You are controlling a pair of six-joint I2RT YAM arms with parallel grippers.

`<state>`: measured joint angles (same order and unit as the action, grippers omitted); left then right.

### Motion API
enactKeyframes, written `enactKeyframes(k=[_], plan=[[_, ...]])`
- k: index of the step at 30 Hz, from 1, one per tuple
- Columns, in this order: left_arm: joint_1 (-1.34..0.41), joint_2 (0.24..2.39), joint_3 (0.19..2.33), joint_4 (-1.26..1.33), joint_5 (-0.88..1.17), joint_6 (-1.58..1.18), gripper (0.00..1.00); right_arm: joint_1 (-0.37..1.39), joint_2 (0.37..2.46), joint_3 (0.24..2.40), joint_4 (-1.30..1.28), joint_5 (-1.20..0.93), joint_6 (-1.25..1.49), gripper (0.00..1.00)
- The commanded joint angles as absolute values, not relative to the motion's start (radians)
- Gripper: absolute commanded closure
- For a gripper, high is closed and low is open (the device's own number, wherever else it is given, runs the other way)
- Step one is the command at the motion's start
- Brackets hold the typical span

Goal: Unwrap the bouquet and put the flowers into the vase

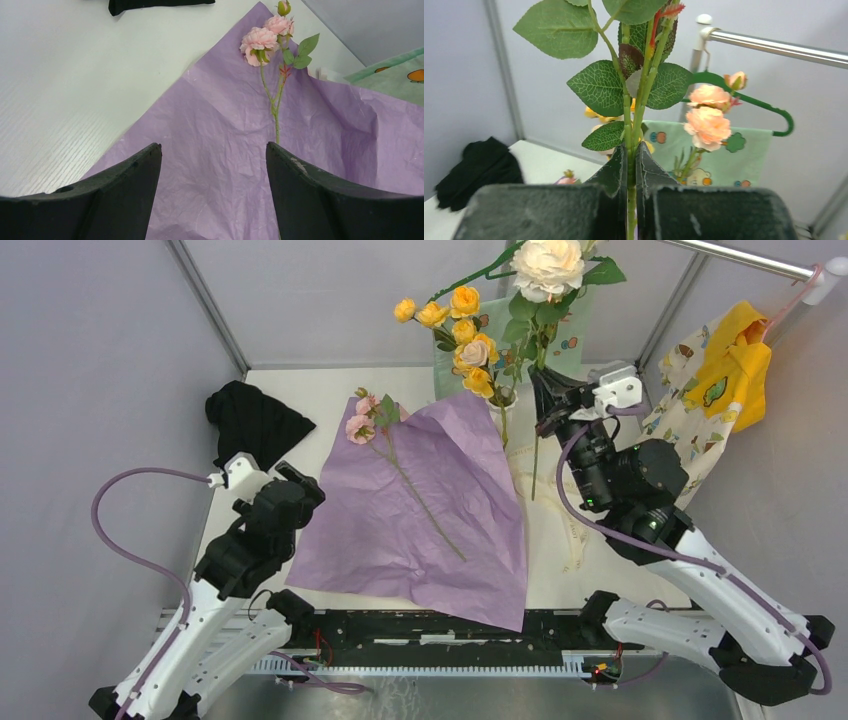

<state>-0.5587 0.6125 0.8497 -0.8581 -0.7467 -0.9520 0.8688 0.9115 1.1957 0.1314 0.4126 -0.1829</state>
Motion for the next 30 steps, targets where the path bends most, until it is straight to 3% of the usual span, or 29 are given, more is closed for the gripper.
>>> enactKeyframes(k=[1, 5, 17, 30], plan=[[-0.561, 0.629, 0.850, -0.808, -0.738, -0.950, 0.18, 0.867, 0.980, 1.191, 0.338, 0.640, -0.325, 1.00], [-0.561, 0.630, 0.852, -0.802, -0.738, -0.948, 0.18, 0.835, 1.069, 1.226, 0.447, 0.670, -0.357, 1.00], [-0.560, 0.635, 0.851, -0.802, -0.756, -0.939, 0.18, 0.656, 1.266, 1.357, 0.655, 0.471, -0.318, 1.00], [-0.561, 0.650, 0.847, -0.802, -0.768, -0.941, 0.18, 0.609, 1.414, 1.481, 0.802, 0.351, -0.330, 1.00]])
